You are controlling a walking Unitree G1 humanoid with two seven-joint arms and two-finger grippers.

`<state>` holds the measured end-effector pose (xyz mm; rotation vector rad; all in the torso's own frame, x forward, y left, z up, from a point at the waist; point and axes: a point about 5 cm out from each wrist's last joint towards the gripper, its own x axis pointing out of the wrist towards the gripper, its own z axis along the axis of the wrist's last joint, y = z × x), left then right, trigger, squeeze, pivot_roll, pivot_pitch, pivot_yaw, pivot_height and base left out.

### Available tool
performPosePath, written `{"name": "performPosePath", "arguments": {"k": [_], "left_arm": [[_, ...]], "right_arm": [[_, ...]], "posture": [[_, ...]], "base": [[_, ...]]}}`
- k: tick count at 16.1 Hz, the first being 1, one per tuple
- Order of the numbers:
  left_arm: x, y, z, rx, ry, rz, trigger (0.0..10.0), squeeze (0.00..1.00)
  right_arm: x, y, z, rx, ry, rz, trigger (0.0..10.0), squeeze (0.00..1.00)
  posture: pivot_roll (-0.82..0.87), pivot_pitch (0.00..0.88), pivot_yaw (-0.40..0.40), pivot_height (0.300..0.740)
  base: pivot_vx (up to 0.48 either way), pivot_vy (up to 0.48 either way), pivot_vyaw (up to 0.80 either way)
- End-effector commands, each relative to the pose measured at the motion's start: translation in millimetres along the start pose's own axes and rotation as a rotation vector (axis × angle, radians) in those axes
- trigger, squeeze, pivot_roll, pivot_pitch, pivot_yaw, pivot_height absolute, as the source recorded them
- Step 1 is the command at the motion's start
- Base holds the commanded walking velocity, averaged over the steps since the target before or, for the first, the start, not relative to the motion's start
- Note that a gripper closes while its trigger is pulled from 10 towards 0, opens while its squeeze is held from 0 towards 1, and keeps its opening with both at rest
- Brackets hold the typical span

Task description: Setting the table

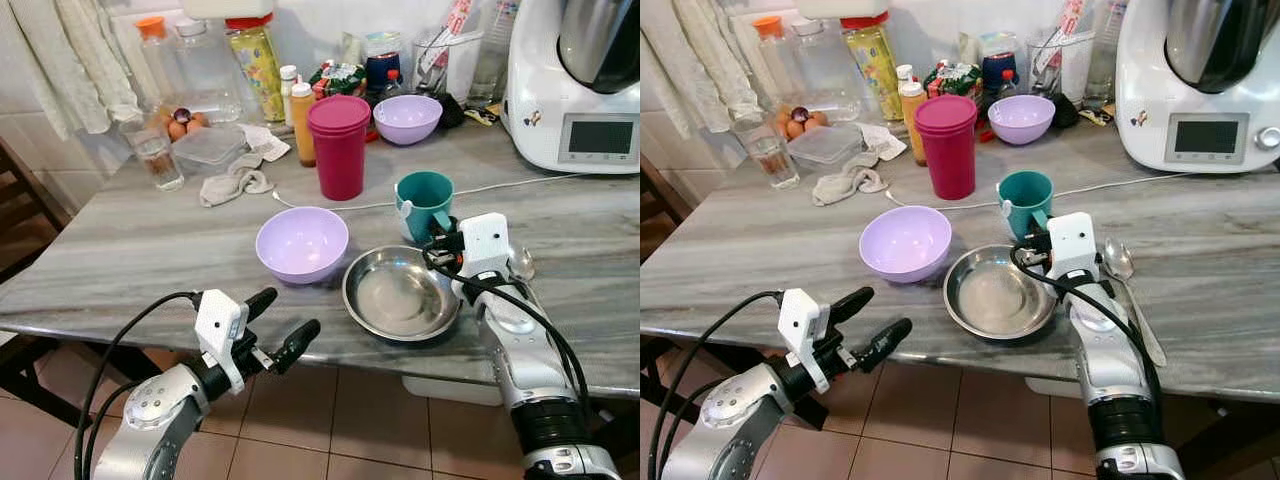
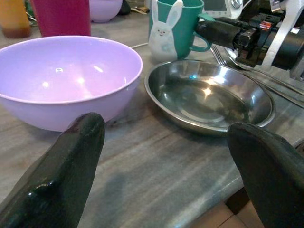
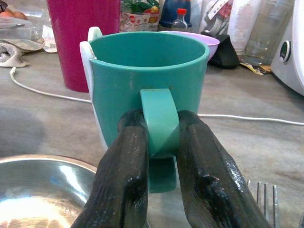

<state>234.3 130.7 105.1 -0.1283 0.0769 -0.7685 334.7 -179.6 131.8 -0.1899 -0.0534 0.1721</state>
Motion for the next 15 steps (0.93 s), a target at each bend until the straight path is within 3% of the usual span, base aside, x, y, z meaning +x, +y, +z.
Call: {"name": "performPosePath", "arguments": {"k": [1,2,7,11,15], "left_arm": [[-2.2,0.6,4.4,0.023,0.006,-0.001,10.0,0.00],[-2.2,0.4,4.7,0.024,0.008,-0.003,10.0,0.00],[-2.2,0.4,4.8,0.024,0.015,-0.006,10.0,0.00],[-1.6,1.2,3.2,0.024,0.020,-0.002,10.0,0.00],[0.0,2.4,3.2,0.026,0.013,0.000,10.0,0.00]], "right_arm": [[-1.9,4.6,-2.5,0.018,-0.005,0.018,10.0,0.12],[-3.0,4.7,-3.9,0.019,-0.004,0.016,10.0,1.00],[-4.6,1.3,-3.2,0.010,-0.011,-0.004,10.0,1.00],[-4.8,-3.1,11.4,-0.051,-0.068,-0.055,10.0,1.00],[-8.1,-1.4,25.3,-0.051,-0.123,-0.095,10.0,1.00]], "posture": [[-0.18,0.040,0.136,0.740],[-0.18,0.040,0.137,0.740],[-0.18,0.039,0.139,0.740],[-0.18,0.033,0.139,0.740],[-0.18,0.024,0.138,0.740]], "base": [[0.000,0.000,0.00],[0.000,0.000,0.00],[0.000,0.000,0.00],[0.000,0.000,0.00],[0.000,0.000,0.00]]}}
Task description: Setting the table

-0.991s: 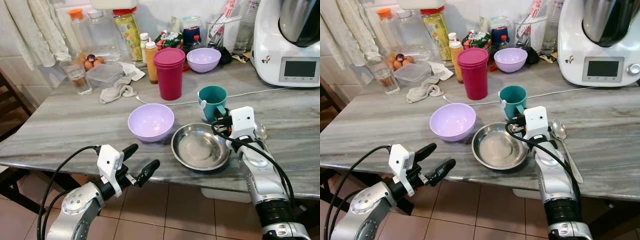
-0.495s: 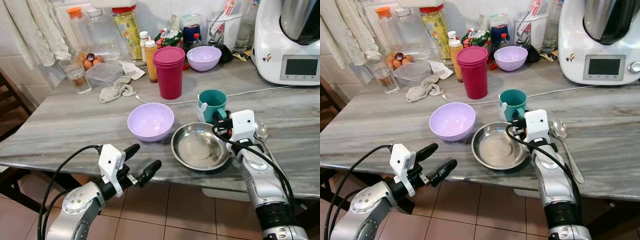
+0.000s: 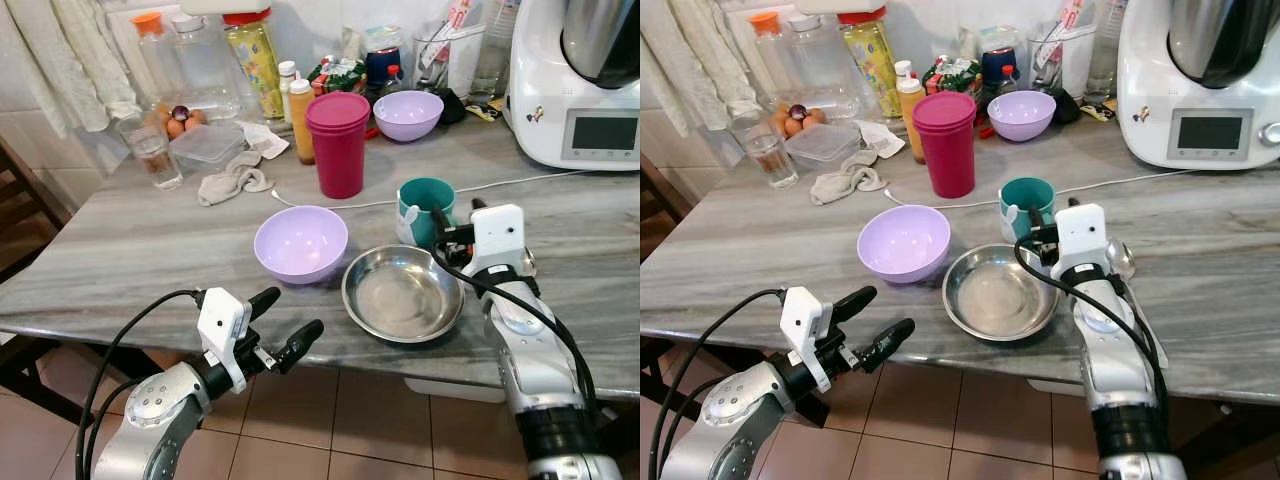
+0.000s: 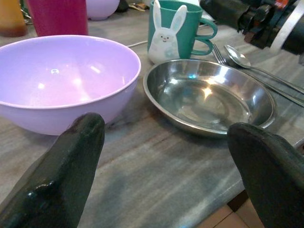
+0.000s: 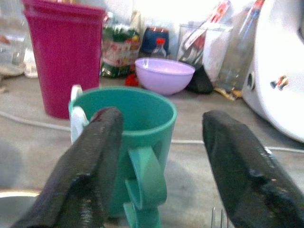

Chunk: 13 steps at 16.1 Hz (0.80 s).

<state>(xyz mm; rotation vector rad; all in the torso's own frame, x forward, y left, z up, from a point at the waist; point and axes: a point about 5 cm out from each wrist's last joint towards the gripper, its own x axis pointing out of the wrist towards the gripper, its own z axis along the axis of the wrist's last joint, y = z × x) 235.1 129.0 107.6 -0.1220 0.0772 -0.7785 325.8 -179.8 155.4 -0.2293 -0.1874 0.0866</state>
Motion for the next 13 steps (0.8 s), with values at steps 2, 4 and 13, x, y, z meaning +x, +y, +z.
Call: {"name": "performPosePath", "arguments": {"k": [2,4,13], "left_arm": [[-0.6,4.3,1.0,0.022,0.007,0.010,10.0,0.00],[0.3,6.5,1.6,0.025,-0.002,0.021,10.0,0.00],[40.1,91.8,69.3,-0.145,-0.235,0.444,10.0,0.00]], "right_arm": [[-2.7,1.4,7.3,0.032,-0.016,-0.027,10.0,1.00],[-4.4,1.8,15.8,0.042,-0.037,-0.040,10.0,1.00],[-15.3,23.9,24.7,0.106,-0.031,-0.039,10.0,1.00]], "posture": [[-0.18,0.021,0.137,0.740],[-0.19,0.018,0.139,0.740],[-0.18,0.037,0.130,0.740]], "base": [[0.000,0.000,0.00],[0.000,0.000,0.00],[0.000,0.000,0.00]]}}
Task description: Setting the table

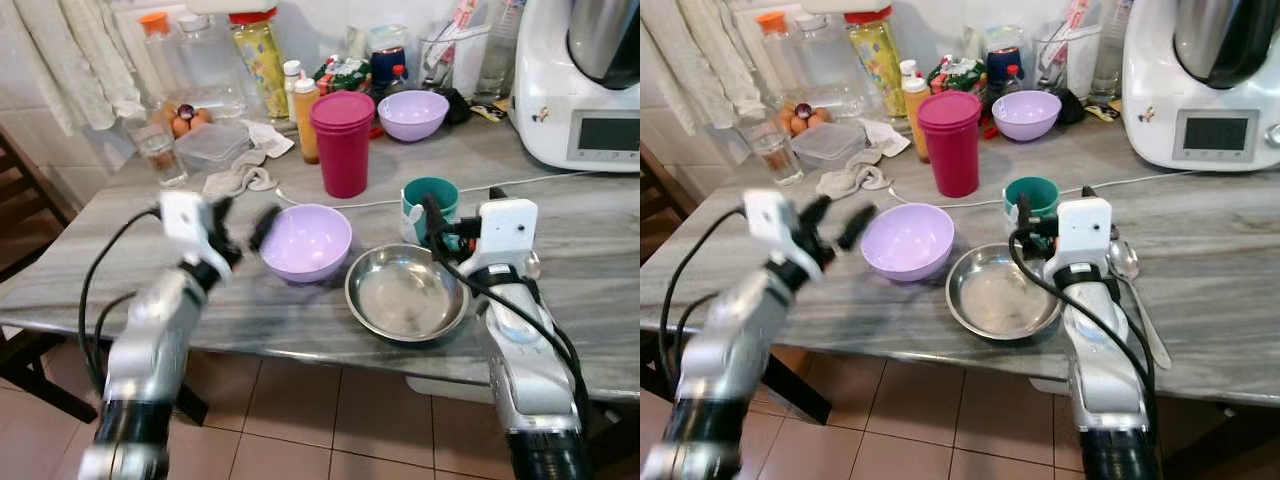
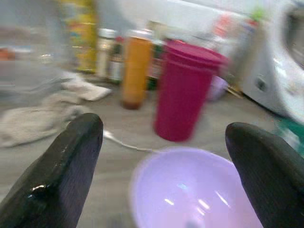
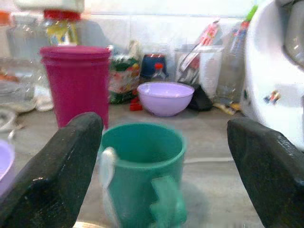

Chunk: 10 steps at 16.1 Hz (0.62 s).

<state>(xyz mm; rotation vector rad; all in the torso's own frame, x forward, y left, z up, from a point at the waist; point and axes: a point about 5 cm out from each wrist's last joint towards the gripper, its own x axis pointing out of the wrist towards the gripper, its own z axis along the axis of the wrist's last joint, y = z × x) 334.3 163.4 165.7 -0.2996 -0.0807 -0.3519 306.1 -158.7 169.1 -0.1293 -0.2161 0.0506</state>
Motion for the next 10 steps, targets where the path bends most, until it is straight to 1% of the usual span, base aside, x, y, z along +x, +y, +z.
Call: {"name": "performPosePath", "arguments": {"k": [1,2,3,4,6,7,8,9,10], "left_arm": [[-1.3,8.7,-0.5,-0.028,0.008,0.049,10.0,0.00],[2.9,11.4,-0.6,-0.047,0.009,0.078,10.0,0.00],[7.4,12.1,-0.2,-0.094,0.000,0.102,10.0,0.00],[8.8,12.4,-0.6,-0.113,-0.001,0.114,10.0,0.00],[9.3,9.1,-4.7,-0.103,0.008,0.125,10.0,0.00],[7.8,6.5,-12.5,-0.064,0.043,0.166,10.0,0.00],[5.9,4.6,-18.6,-0.037,0.071,0.188,10.0,0.00],[2.9,2.7,-24.6,0.012,0.090,0.209,10.0,0.00],[-1.2,-3.8,-31.6,0.074,0.106,0.196,10.0,0.00]], "right_arm": [[-1.0,5.9,2.6,0.013,-0.001,0.010,10.0,1.00],[-1.6,8.7,3.8,0.015,-0.001,0.013,10.0,1.00],[-1.4,10.4,6.0,0.017,-0.003,0.011,10.0,1.00],[-1.4,10.8,6.8,0.017,-0.004,0.009,10.0,1.00],[-3.5,9.6,6.2,0.016,0.001,0.000,10.0,1.00],[-6.3,8.1,4.5,0.014,0.013,-0.010,10.0,0.00],[-7.8,7.4,3.4,0.014,0.019,-0.018,10.0,0.00],[-9.1,5.8,2.2,0.012,0.025,-0.036,10.0,0.00],[-7.6,2.8,4.8,-0.004,0.018,-0.058,10.0,0.00]], "posture": [[-0.18,0.037,0.130,0.740],[-0.18,0.037,0.121,0.740],[-0.18,0.035,0.121,0.740],[-0.18,0.035,0.121,0.740],[-0.19,0.022,0.116,0.740],[-0.19,0.010,0.109,0.740],[-0.20,0.000,0.105,0.740],[-0.20,0.000,0.103,0.740],[-0.21,0.000,0.097,0.740]], "base": [[0.000,0.000,0.00],[0.000,0.000,0.00],[0.000,0.000,0.00],[0.000,0.000,0.00],[0.000,0.000,0.00],[0.000,0.000,0.00],[0.000,0.000,0.00],[0.000,0.000,0.00],[0.000,0.000,0.00]]}}
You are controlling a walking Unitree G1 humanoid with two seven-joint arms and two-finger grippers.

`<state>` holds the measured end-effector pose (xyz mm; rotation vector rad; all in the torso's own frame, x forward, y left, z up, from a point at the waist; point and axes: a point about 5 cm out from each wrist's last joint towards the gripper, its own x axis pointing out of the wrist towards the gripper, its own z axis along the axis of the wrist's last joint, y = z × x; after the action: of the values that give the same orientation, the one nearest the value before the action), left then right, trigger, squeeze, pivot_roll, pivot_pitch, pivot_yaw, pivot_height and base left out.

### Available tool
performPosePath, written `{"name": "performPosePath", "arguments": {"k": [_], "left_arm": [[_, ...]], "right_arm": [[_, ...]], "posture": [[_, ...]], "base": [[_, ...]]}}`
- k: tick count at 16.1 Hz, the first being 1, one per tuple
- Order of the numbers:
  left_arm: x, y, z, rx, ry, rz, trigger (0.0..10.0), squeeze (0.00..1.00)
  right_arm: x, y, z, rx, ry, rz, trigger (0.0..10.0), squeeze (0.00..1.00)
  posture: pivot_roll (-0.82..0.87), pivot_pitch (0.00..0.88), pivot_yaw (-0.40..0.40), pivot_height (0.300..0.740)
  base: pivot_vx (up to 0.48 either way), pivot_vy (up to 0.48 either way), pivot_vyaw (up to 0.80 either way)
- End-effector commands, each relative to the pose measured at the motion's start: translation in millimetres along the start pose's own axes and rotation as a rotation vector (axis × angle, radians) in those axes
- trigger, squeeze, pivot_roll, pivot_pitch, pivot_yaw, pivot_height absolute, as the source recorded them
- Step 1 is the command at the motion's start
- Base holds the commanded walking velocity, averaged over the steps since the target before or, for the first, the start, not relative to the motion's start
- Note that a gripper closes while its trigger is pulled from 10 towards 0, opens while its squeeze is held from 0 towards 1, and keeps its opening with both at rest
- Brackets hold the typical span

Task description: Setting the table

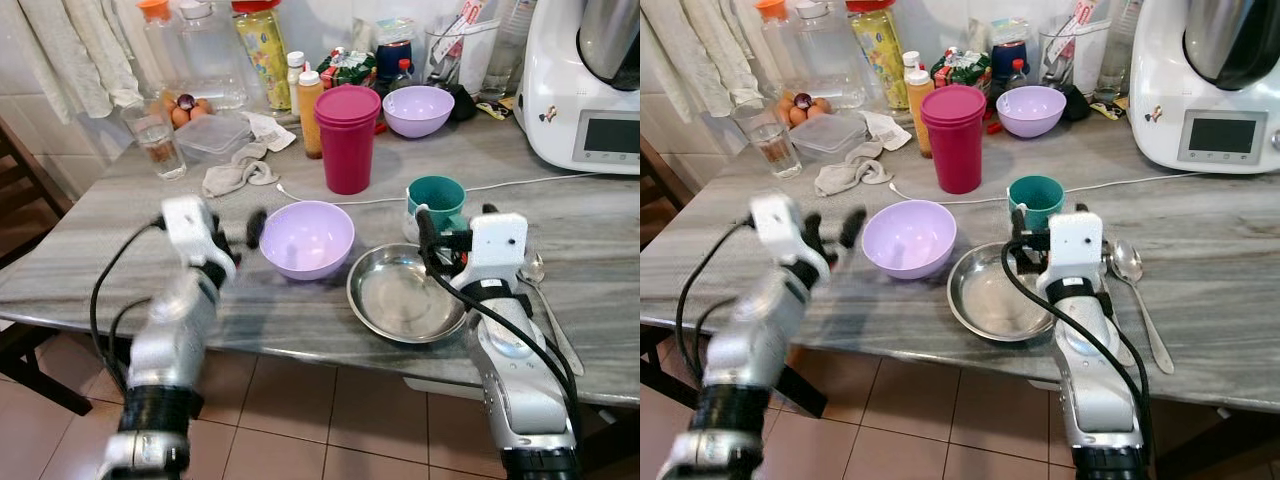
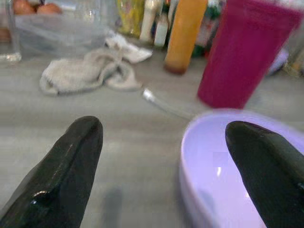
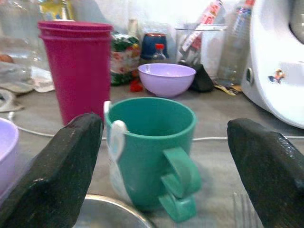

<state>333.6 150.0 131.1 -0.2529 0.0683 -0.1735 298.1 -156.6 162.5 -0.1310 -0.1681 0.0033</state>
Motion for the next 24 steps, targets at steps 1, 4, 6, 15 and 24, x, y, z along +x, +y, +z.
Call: {"name": "performPosePath", "arguments": {"k": [1,4,6,15,24], "left_arm": [[-3.4,-3.3,2.5,0.038,-0.019,0.005,10.0,0.00],[-5.8,-7.2,2.5,0.093,-0.024,-0.010,10.0,0.00],[-5.4,-7.2,6.7,0.110,-0.068,0.048,10.0,0.00],[-14.2,-18.3,1.4,0.109,-0.080,0.036,10.0,0.00],[-18.6,3.6,7.5,0.225,-0.125,0.188,10.0,0.00]], "right_arm": [[1.0,-4.7,11.4,-0.003,-0.032,-0.037,10.0,0.00],[0.2,-13.7,16.3,-0.068,-0.037,-0.070,10.0,0.00],[-2.7,-23.8,13.4,-0.084,-0.034,-0.122,10.0,0.00],[-3.4,-11.8,15.8,-0.089,-0.053,-0.092,10.0,0.00],[-6.1,6.4,16.2,-0.100,-0.079,0.022,10.0,0.00]], "posture": [[-0.21,0.000,0.090,0.740],[-0.23,0.000,0.103,0.740],[-0.22,0.000,0.099,0.740],[-0.22,0.000,0.118,0.740],[-0.21,0.000,0.131,0.740]], "base": [[0.000,0.000,0.00],[0.000,0.000,0.00],[0.000,0.000,-0.43],[0.000,0.000,-0.16],[0.000,0.000,0.70]]}}
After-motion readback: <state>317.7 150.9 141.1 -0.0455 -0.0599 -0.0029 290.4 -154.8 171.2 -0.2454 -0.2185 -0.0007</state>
